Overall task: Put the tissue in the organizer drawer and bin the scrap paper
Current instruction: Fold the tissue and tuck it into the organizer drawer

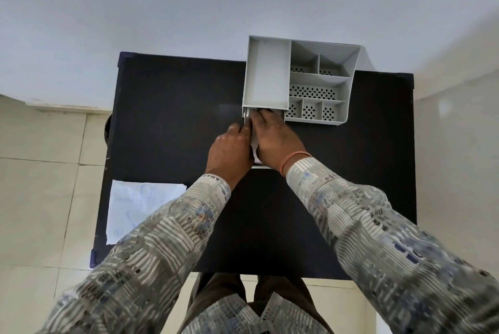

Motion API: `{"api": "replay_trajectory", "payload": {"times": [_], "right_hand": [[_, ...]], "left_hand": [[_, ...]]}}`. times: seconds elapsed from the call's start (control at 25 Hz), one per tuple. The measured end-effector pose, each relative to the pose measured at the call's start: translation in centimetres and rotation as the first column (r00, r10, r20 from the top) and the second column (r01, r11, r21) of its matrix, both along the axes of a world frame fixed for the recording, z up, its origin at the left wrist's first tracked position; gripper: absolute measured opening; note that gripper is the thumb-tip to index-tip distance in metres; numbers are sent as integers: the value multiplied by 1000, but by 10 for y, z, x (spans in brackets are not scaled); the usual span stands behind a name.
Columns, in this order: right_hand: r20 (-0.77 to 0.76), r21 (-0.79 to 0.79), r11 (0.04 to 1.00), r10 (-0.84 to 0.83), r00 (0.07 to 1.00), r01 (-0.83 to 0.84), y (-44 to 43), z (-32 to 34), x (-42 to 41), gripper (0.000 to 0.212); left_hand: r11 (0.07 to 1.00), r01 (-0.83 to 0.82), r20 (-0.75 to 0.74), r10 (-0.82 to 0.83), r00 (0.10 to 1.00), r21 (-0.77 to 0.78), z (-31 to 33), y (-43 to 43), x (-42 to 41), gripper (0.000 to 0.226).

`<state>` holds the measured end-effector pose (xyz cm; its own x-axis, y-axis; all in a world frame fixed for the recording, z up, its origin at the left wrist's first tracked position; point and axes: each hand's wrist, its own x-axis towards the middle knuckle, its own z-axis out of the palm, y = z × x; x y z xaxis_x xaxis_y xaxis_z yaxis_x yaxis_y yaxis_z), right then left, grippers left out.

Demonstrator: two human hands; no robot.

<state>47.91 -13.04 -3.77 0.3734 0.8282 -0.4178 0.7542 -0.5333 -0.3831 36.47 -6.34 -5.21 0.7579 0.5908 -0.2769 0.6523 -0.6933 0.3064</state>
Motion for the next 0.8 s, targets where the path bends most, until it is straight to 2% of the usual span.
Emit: {"api": "replay_trajectory", "payload": {"times": [0.12,0.24,0.36,0.48,0.56,0.64,0.72,0.8], "right_hand": [[38,-94,995,40,998,-36,-3,-5,-6,73],[84,-129,992,24,996,-13,8,-5,-5,56],[69,-136,991,17,997,-7,16,-4,0,44],[79,-51,998,39,996,-35,13,-5,-1,57],[104,-101,993,77,992,-67,9,-6,-4,63],[155,-151,987,84,984,-61,13,-11,-5,61],[103,-133,990,60,993,-46,17,-8,-1,58],[-79,-22,1000,19,997,-21,10,3,5,63]], "left_hand": [[999,36,-75,-39,996,-38,4,7,9,33],[995,15,-75,-23,997,-96,2,9,11,31],[990,-12,-54,5,999,-137,-1,9,7,36],[989,-4,-70,-7,998,-145,0,8,4,37],[989,21,-94,-35,995,-146,0,7,3,37],[986,29,-101,-46,994,-163,2,6,0,38],[983,16,-65,-28,997,-182,7,4,-5,45],[994,51,-41,-55,998,-97,12,2,-17,60]]}}
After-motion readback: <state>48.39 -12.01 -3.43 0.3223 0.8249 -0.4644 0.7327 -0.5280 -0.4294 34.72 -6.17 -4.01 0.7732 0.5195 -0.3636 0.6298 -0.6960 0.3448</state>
